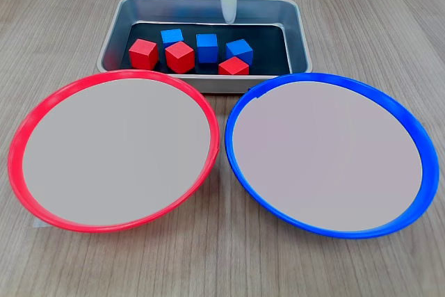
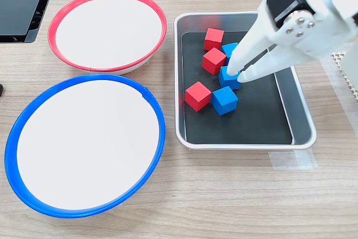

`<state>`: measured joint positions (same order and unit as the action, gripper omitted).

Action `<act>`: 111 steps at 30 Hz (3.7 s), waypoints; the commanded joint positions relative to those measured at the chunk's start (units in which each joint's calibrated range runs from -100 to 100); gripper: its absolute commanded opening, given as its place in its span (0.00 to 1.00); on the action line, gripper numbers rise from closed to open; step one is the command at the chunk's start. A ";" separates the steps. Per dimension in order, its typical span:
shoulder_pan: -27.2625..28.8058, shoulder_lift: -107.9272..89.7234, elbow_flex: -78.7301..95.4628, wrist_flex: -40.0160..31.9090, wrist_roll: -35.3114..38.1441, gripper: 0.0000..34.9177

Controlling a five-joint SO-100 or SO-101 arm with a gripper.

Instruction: Move six blocks from tray to matching dishes

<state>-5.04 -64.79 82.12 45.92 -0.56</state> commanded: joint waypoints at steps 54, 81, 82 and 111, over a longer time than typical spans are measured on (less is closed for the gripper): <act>-11.00 76.18 -88.36 15.53 8.84 0.50; 2.08 62.79 -52.86 15.28 24.76 0.46; 1.99 63.47 -52.67 14.54 24.96 0.46; 18.55 78.31 -91.82 15.53 13.33 0.42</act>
<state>13.45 17.99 -10.98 60.03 11.99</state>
